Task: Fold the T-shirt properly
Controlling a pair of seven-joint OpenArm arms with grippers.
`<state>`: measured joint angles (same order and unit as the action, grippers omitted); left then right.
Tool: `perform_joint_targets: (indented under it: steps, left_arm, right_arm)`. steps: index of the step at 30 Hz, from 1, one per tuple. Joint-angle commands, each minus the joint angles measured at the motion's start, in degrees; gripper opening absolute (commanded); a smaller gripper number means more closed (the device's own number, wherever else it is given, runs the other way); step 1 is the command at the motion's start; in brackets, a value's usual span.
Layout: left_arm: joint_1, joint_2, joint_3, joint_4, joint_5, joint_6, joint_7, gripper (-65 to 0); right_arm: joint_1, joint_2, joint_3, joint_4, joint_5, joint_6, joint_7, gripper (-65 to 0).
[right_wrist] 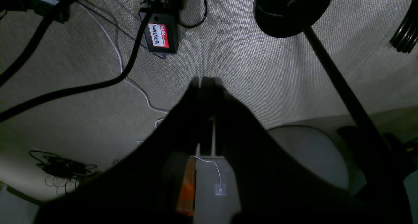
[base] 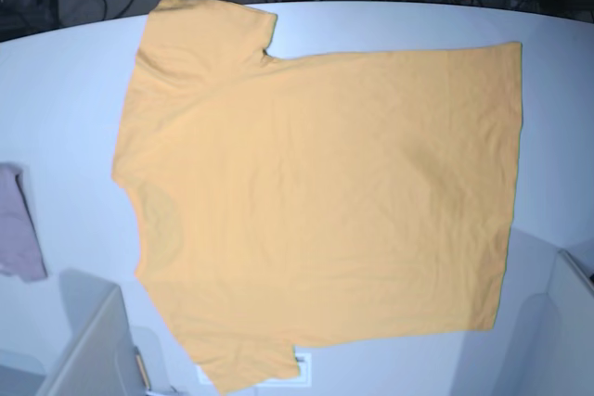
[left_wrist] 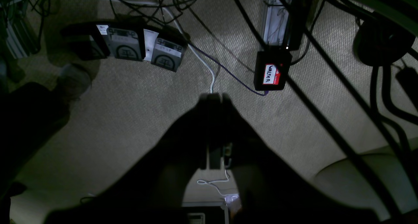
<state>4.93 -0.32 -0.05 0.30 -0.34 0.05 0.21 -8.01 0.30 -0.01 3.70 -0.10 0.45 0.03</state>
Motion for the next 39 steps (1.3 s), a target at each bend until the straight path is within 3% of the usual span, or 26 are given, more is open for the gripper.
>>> perform_joint_targets:
  steps: [1,18,26,33,39]
  left_arm:
    - [0.4,-0.2,-0.1,-0.1,-0.1,0.3,-0.2,-65.0]
    - [9.9,-0.2,0.5,15.0,0.5,0.3,-0.2,-65.0]
    - [20.9,-1.4,0.7,30.5,0.6,0.3,-0.3,-65.0]
    - [32.5,-4.5,0.0,47.1,0.0,0.3,-0.3,-65.0]
    - [43.5,-6.8,-0.2,64.7,-0.1,0.3,-0.3,-65.0]
  right_arm:
    - [-0.7,0.3,-0.1,-0.1,-0.1,-0.5,-0.3,-65.0]
    - [-2.6,3.4,-0.2,0.6,-0.1,-0.5,0.0,-65.0]
    - [-16.7,4.8,0.7,19.8,0.2,-0.5,-0.4,-65.0]
    - [-28.2,5.6,10.4,35.7,0.1,-0.5,-0.5,-65.0]
    - [-36.5,4.8,14.2,56.6,0.2,-0.5,-9.2,-65.0]
